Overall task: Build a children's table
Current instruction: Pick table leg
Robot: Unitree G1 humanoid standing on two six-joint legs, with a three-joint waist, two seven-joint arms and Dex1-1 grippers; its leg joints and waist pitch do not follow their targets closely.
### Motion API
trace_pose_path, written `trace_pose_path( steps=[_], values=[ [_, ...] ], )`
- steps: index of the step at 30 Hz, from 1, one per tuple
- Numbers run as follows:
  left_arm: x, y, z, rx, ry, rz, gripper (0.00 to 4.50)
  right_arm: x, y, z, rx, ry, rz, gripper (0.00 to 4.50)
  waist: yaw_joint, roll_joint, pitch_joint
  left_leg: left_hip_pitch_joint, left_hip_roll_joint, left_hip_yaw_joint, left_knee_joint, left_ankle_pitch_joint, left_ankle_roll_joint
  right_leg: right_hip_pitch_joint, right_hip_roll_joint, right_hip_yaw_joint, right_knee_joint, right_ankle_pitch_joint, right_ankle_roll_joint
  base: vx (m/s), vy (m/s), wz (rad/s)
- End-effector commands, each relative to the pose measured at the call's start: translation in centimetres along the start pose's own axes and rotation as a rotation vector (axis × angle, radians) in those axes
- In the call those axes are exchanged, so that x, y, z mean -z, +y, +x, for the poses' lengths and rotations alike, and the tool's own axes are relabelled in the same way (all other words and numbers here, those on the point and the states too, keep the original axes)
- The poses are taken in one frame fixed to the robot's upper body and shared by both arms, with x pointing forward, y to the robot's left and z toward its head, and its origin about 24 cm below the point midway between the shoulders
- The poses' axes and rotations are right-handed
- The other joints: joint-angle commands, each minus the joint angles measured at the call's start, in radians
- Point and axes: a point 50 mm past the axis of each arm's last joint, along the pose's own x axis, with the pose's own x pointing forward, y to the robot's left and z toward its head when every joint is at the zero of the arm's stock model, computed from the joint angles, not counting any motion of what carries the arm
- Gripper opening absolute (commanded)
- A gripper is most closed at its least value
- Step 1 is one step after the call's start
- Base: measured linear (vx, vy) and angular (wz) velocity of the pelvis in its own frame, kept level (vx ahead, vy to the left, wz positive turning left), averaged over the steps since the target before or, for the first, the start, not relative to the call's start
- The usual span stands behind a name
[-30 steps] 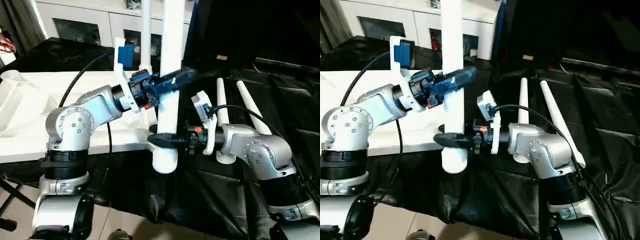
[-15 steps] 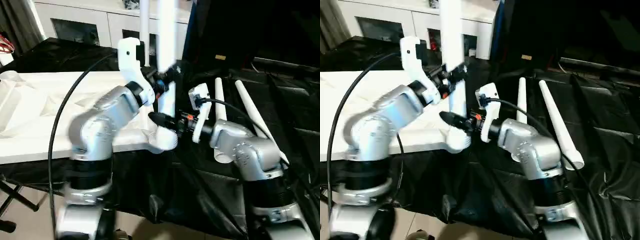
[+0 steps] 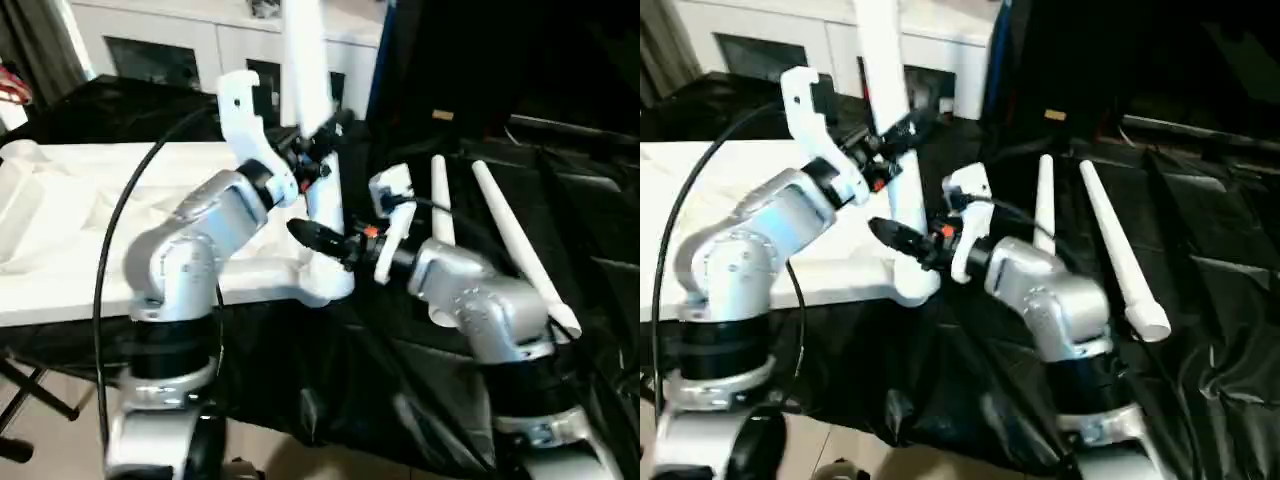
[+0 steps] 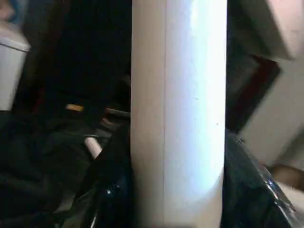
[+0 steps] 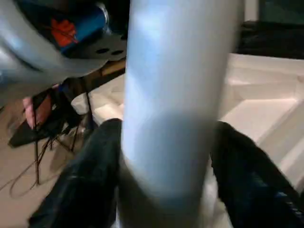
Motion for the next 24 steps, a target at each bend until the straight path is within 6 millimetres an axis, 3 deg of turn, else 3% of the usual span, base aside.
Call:
trace_pose_path(
  steps=[1, 7, 9, 24],
  values=[
    [-0.3, -0.8, 0.3, 0.102, 0.009, -0.004, 1.83, -0.7, 0.4, -0.3, -0.056, 0.005, -0.004, 3.32, -0.003, 0.005, -0.074, 0.011, 0.023, -0.007, -0.064, -0.103, -0.024, 0.061, -0.076, 0.052, -0.07, -0.069, -0.126, 0.0, 0.0, 0.0],
    [-0.6, -1.0, 0.1, 0.205, 0.042, 0.02, 1.82, -1.0, 0.3, -1.5, -0.147, 0.046, -0.027, 3.35, -0.002, 0.006, -0.076, 0.011, 0.024, -0.006, -0.061, -0.085, -0.011, 0.061, -0.077, 0.051, -0.066, -0.052, -0.156, 0.0, 0.0, 0.0],
    [-0.6, -1.0, 0.1, 0.23, 0.046, 0.019, 1.82, -0.9, 0.3, -1.7, -0.154, 0.071, -0.036, 3.35, -0.002, 0.002, -0.077, 0.011, 0.024, -0.005, -0.061, -0.082, -0.008, 0.062, -0.076, 0.051, -0.067, -0.052, -0.156, 0.0, 0.0, 0.0],
    [-0.2, -1.8, 0.3, 0.316, 0.051, 0.037, 1.82, -0.1, 0.3, -1.1, -0.177, 0.133, 0.009, 3.35, -0.002, 0.002, -0.076, 0.011, 0.026, -0.005, -0.061, -0.081, -0.011, 0.062, -0.079, 0.051, -0.066, -0.067, -0.164, 0.0, 0.0, 0.0]
  ],
)
